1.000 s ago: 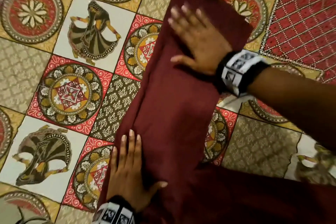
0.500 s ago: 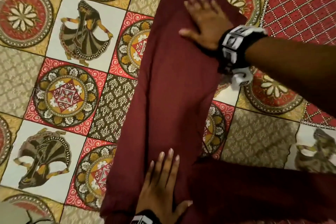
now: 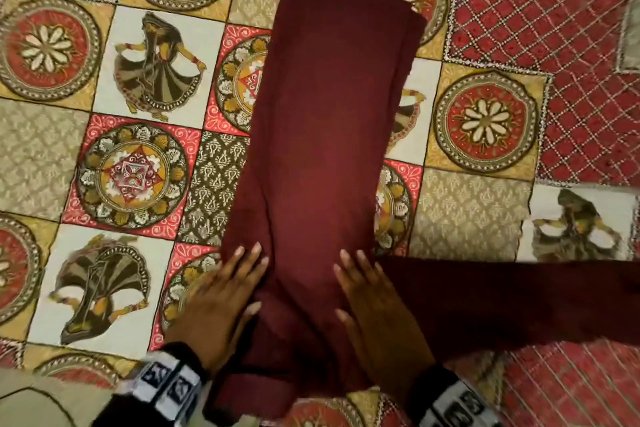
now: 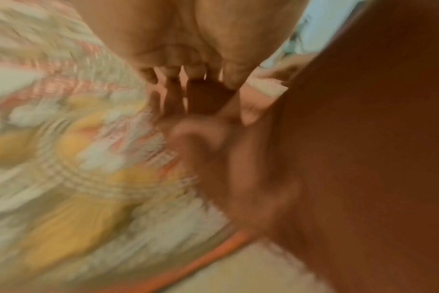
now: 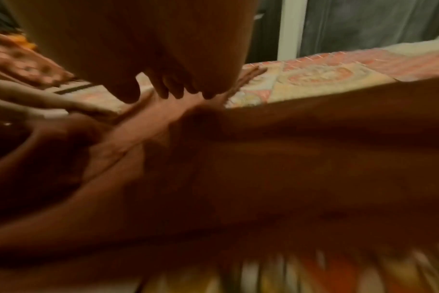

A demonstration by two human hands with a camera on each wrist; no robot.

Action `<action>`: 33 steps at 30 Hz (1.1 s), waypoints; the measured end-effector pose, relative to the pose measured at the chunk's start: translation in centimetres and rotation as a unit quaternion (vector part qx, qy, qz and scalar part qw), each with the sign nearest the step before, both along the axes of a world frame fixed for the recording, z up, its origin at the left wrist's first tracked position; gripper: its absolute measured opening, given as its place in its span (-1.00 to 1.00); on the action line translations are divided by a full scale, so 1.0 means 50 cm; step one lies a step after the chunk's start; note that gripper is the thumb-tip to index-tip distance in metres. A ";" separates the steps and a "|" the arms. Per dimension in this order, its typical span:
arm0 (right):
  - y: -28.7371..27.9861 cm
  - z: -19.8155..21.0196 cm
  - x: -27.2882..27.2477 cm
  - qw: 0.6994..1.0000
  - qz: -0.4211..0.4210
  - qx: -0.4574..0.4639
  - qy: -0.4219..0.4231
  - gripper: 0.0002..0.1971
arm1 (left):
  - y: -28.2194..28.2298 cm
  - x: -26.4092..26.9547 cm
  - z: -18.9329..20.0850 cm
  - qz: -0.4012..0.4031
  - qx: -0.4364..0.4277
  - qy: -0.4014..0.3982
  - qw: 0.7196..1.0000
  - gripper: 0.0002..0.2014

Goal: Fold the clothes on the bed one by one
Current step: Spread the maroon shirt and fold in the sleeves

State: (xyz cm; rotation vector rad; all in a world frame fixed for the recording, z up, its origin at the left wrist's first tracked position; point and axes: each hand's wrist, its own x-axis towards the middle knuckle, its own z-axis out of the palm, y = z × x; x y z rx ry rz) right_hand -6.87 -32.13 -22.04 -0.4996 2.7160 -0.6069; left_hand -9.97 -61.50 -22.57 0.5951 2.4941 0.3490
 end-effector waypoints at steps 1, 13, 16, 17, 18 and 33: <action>-0.009 -0.019 0.034 0.999 -0.046 0.012 -0.015 -0.39 | -0.016 -0.007 -0.017 -0.019 -0.014 0.004 1.000 -0.37; 0.027 -0.063 0.165 0.957 -0.267 0.109 -0.009 -0.10 | -0.115 0.009 -0.019 0.026 -0.115 0.039 0.992 -0.05; 0.065 -0.024 0.196 0.941 -0.323 0.101 -0.011 -0.12 | -0.046 -0.005 0.064 0.056 -0.067 0.057 0.995 -0.11; 0.073 -0.013 0.200 0.943 -0.318 0.101 -0.006 -0.14 | 0.005 0.006 0.092 0.056 -0.018 0.082 0.995 -0.21; 0.078 -0.005 0.201 0.949 -0.299 0.104 -0.002 -0.17 | 0.064 0.025 0.115 0.047 0.033 0.094 0.994 -0.30; 0.414 -0.053 0.196 0.976 -0.180 0.063 0.102 -0.36 | 0.343 0.138 -0.057 0.017 0.118 0.063 0.991 -0.28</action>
